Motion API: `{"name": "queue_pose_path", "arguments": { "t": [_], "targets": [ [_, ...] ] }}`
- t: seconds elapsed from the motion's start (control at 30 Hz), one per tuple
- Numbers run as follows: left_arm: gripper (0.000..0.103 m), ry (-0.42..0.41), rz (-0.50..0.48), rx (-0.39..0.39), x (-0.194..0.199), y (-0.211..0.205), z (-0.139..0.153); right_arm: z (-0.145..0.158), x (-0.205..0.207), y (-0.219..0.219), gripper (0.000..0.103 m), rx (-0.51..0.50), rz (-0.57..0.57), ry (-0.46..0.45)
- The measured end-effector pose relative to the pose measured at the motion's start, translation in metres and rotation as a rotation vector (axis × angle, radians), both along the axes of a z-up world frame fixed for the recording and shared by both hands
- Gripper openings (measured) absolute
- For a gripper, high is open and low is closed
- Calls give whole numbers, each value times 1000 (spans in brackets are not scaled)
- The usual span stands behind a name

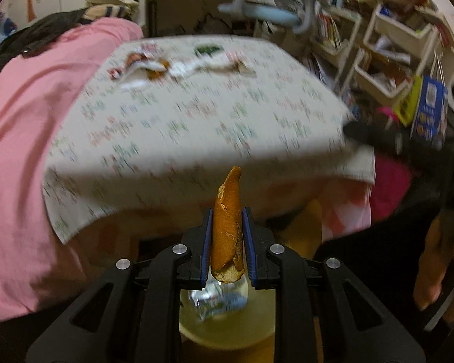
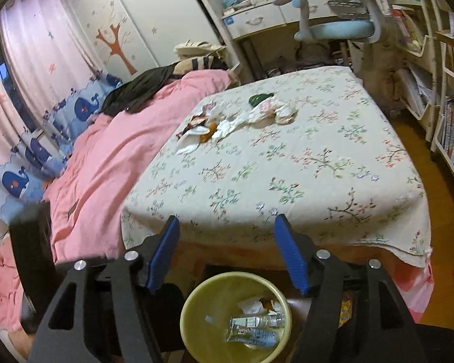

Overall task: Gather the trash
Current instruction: 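Lower the bread stick into the bucket and open the left tool, then raise both tools from the bucket back toward the table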

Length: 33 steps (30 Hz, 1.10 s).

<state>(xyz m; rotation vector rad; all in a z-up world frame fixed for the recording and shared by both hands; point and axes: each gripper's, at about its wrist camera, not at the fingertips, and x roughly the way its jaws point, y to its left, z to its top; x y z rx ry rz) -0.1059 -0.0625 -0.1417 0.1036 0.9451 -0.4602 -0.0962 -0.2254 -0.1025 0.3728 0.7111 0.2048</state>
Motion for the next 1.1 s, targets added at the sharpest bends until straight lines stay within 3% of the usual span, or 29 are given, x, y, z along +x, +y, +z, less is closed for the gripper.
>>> {"name": "queue_pose_path", "arguments": {
  "t": [0.23, 0.37, 0.53, 0.7, 0.93, 1.1],
  "targets": [
    [20, 149, -119, 115, -20, -24, -38, 1, -5, -5, 64, -2, -12, -12],
    [45, 173, -133, 153, -27, -28, -47, 1, -7, -6, 66, -6, -20, -15],
    [56, 147, -90, 148, -25, -20, -42, 2, -8, -7, 67, -13, -27, -20],
    [62, 42, 10, 72, -18, -4, -16, 5, -10, -6, 70, -38, -38, -39],
    [79, -225, 210, 2, -5, 27, 44, 23, -2, 7, 78, -128, -31, -110],
    [87, -296, 303, -43, 24, 49, 76, 46, 15, 15, 87, -184, -3, -176]
  ]
}}
